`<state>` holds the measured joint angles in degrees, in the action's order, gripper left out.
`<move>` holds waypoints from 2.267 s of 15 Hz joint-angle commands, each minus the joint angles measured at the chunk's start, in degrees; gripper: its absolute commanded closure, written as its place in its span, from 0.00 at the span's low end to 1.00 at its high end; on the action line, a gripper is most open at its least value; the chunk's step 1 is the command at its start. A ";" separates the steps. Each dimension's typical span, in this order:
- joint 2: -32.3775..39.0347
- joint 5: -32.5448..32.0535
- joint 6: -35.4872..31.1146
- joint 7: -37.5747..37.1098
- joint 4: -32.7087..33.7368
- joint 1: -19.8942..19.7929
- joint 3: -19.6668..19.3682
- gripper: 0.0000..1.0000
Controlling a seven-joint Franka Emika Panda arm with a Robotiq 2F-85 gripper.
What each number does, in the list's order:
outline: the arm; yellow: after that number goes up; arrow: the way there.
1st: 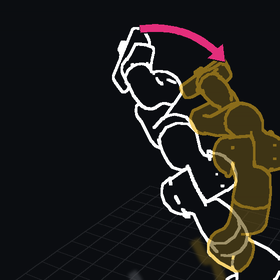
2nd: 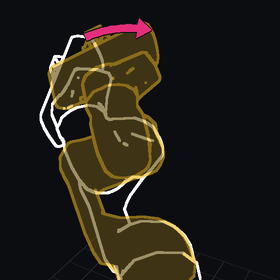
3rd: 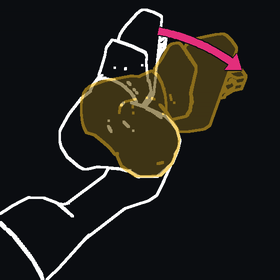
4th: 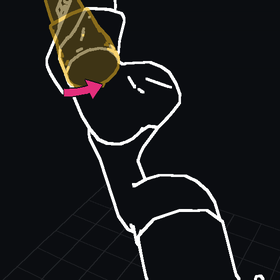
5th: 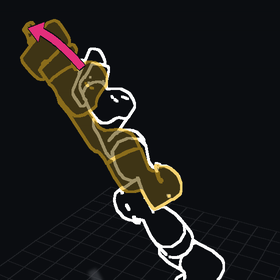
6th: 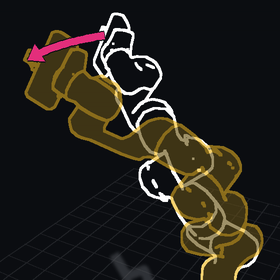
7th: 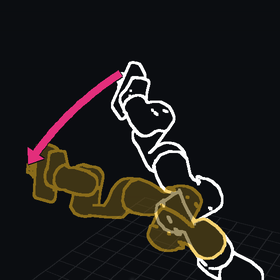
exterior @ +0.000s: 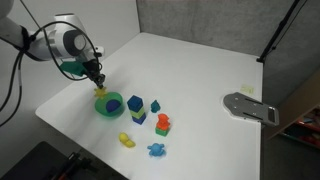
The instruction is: Remove the yellow microbe toy from the green bowl and put it on the table
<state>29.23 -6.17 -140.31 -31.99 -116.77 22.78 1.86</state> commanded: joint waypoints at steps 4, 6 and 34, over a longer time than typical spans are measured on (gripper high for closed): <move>-3.20 0.75 7.01 -1.84 4.85 -1.92 -0.20 0.96; -2.48 0.47 8.29 -2.60 7.40 -2.60 -0.55 0.96; 20.77 2.52 7.50 -4.10 26.09 -6.96 -3.43 0.64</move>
<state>49.40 -5.36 -134.30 -37.78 -92.85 16.18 -1.70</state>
